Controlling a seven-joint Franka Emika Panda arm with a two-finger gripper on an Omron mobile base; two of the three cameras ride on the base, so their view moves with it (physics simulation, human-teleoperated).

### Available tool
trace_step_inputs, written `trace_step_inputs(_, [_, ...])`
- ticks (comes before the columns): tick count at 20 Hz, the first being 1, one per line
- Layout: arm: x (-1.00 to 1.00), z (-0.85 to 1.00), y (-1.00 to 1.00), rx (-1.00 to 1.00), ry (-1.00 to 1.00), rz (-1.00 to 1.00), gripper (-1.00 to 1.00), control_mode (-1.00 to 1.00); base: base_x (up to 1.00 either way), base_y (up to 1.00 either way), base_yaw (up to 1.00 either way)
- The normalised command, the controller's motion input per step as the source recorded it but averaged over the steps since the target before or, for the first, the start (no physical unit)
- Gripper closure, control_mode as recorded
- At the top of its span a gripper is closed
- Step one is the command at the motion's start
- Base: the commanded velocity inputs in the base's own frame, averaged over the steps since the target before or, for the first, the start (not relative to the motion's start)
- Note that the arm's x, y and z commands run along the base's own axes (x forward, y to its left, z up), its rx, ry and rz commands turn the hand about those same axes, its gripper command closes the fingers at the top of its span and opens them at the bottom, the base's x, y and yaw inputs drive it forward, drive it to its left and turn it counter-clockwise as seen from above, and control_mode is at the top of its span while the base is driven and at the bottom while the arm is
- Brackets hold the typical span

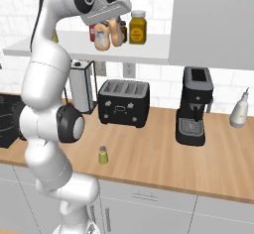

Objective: Put the shaker and condiment bottle from the counter next to their counterparts in the cabinet.

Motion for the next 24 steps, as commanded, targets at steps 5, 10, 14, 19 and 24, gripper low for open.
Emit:
trace_step_inputs(5, [0.13, -0.09, 0.00, 0.00, 0.00, 0.00, 1.00, -1.00, 0.00, 0.00, 0.00])
trace_step_inputs(10, [0.06, -0.08, 0.00, 0.02, 0.00, 0.00, 1.00, -1.00, 0.00, 0.00, 0.00])
trace_step_inputs(14, [0.03, -0.01, 0.00, 0.00, 0.00, 0.00, 1.00, -1.00, 0.00, 0.00, 0.00])
trace_step_inputs(19, [0.01, -0.19, 0.00, 0.00, 0.00, 0.00, 1.00, -1.00, 0.00, 0.00, 0.00])
trace_step_inputs(24, [0.01, -0.32, 0.02, -0.01, 0.00, 0.00, 1.00, -1.00, 0.00, 0.00, 0.00])
